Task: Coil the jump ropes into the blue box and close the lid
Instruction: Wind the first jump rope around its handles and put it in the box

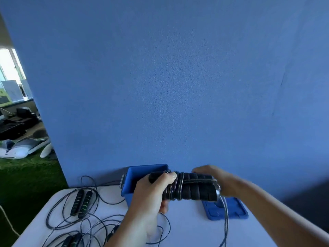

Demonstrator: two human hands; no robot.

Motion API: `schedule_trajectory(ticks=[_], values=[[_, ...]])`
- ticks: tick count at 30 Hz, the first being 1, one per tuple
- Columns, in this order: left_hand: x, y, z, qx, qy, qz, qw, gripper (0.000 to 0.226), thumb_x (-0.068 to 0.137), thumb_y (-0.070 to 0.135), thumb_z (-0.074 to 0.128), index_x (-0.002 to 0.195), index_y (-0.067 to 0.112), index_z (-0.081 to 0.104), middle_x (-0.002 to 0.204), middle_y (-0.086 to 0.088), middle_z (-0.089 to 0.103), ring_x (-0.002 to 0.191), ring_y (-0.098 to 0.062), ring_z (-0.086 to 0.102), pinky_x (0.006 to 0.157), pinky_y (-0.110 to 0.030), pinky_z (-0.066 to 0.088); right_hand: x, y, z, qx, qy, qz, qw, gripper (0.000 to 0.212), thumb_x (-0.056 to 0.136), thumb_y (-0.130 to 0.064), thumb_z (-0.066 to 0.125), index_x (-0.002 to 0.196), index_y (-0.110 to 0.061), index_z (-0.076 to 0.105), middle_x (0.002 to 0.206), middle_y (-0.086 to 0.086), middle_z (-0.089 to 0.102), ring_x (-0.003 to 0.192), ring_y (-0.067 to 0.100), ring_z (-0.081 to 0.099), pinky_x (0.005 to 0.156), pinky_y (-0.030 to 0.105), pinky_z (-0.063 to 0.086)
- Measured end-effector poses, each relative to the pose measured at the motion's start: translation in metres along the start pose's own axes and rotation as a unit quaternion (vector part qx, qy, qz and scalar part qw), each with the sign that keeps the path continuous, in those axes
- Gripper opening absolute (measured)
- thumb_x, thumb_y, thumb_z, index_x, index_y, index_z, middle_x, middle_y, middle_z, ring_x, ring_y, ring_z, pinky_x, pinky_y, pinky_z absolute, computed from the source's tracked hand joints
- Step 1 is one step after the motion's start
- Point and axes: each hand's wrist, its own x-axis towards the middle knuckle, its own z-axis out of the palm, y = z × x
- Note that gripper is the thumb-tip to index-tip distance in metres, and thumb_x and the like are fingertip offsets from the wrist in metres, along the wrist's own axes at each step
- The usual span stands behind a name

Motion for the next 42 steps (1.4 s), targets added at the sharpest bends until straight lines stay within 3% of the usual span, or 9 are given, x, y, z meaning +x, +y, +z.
schedule_trajectory(ticks=[2, 6, 11, 14, 19, 25, 29, 33, 42], values=[[0.0, -0.001, -0.001, 0.022, -0.008, 0.001, 1.0, 0.014, 0.087, 0.02, 0.072, 0.08, 0.008, 0.067, 0.057, -0.004, 0.053, 0.044, -0.014, 0.043, 0.041, -0.023, 0.031, 0.004, -0.008, -0.011, -0.046, 0.002, -0.019, 0.999, 0.019, 0.101, -0.027, 0.056, 0.085, -0.02, 0.062, 0.082, -0.009, 0.056, 0.077, 0.006, 0.051, 0.076, 0.034, 0.048], [0.003, -0.006, -0.004, 0.049, -0.009, -0.005, 0.999, 0.017, 0.085, 0.022, 0.074, 0.081, 0.008, 0.065, 0.062, -0.006, 0.055, 0.047, -0.016, 0.044, 0.044, -0.026, 0.033, 0.006, -0.026, -0.031, -0.094, 0.001, -0.042, 0.995, 0.035, 0.098, -0.04, 0.059, 0.069, -0.022, 0.054, 0.058, -0.016, 0.046, 0.056, 0.001, 0.038, 0.056, 0.016, 0.035], [0.009, -0.016, -0.007, 0.076, 0.006, 0.009, 0.997, 0.021, 0.083, 0.024, 0.077, 0.084, 0.005, 0.068, 0.066, -0.008, 0.054, 0.05, -0.019, 0.045, 0.043, -0.028, 0.036, 0.004, -0.041, -0.03, -0.033, 0.006, -0.014, 0.999, 0.036, 0.094, -0.038, 0.065, 0.066, -0.016, 0.058, 0.057, -0.005, 0.047, 0.053, 0.015, 0.037, 0.049, 0.027, 0.032], [0.014, -0.022, -0.006, 0.073, 0.026, 0.017, 0.997, 0.022, 0.084, 0.02, 0.076, 0.084, 0.001, 0.067, 0.061, -0.01, 0.052, 0.044, -0.018, 0.043, 0.041, -0.028, 0.034, 0.001, -0.046, -0.019, 0.048, 0.009, 0.021, 0.999, 0.039, 0.095, -0.035, 0.063, 0.061, -0.019, 0.053, 0.055, -0.002, 0.042, 0.049, 0.014, 0.031, 0.047, 0.025, 0.026], [0.024, -0.032, -0.008, 0.043, 0.069, 0.005, 0.997, 0.032, 0.084, 0.024, 0.076, 0.093, -0.005, 0.066, 0.06, -0.007, 0.051, 0.046, -0.019, 0.041, 0.043, -0.029, 0.035, -0.011, -0.062, 0.003, 0.162, 0.049, 0.075, 0.983, 0.033, 0.1, -0.026, 0.05, 0.07, -0.014, 0.055, 0.054, 0.0, 0.039, 0.044, 0.013, 0.028, 0.043, 0.023, 0.021], [0.029, -0.031, -0.005, 0.044, 0.098, 0.033, 0.994, 0.027, 0.085, 0.023, 0.075, 0.079, 0.001, 0.06, 0.057, -0.01, 0.047, 0.046, -0.021, 0.04, 0.042, -0.028, 0.035, -0.024, -0.068, 0.026, 0.204, 0.075, 0.062, 0.974, 0.028, 0.095, -0.016, 0.047, 0.074, -0.01, 0.064, 0.058, 0.001, 0.044, 0.046, 0.013, 0.031, 0.043, 0.023, 0.023], [0.029, -0.03, -0.001, 0.033, 0.112, 0.045, 0.992, 0.03, 0.086, 0.025, 0.074, 0.084, -0.003, 0.066, 0.059, -0.007, 0.052, 0.049, -0.021, 0.045, 0.041, -0.026, 0.038, -0.027, -0.063, 0.044, 0.211, 0.106, 0.033, 0.971, 0.025, 0.094, -0.014, 0.048, 0.078, 0.003, 0.059, 0.058, 0.003, 0.046, 0.051, 0.016, 0.033, 0.045, 0.023, 0.025], [0.029, -0.031, 0.001, 0.025, 0.127, 0.045, 0.991, 0.027, 0.086, 0.029, 0.075, 0.077, 0.007, 0.063, 0.059, -0.002, 0.055, 0.052, -0.021, 0.049, 0.044, -0.026, 0.041, -0.032, -0.056, 0.064, 0.219, 0.129, 0.002, 0.967, 0.026, 0.097, -0.013, 0.046, 0.078, -0.007, 0.062, 0.053, -0.003, 0.049, 0.047, 0.011, 0.036, 0.044, 0.021, 0.028], [0.015, -0.031, 0.012, -0.019, 0.151, 0.024, 0.988, 0.028, 0.089, 0.026, 0.072, 0.072, 0.007, 0.061, 0.048, 0.002, 0.05, 0.041, -0.017, 0.047, 0.043, -0.027, 0.041, -0.039, -0.033, 0.1, 0.265, 0.143, -0.051, 0.952, 0.033, 0.108, -0.017, 0.037, 0.091, 0.0, 0.058, 0.053, 0.001, 0.044, 0.047, 0.01, 0.034, 0.046, 0.018, 0.03]])
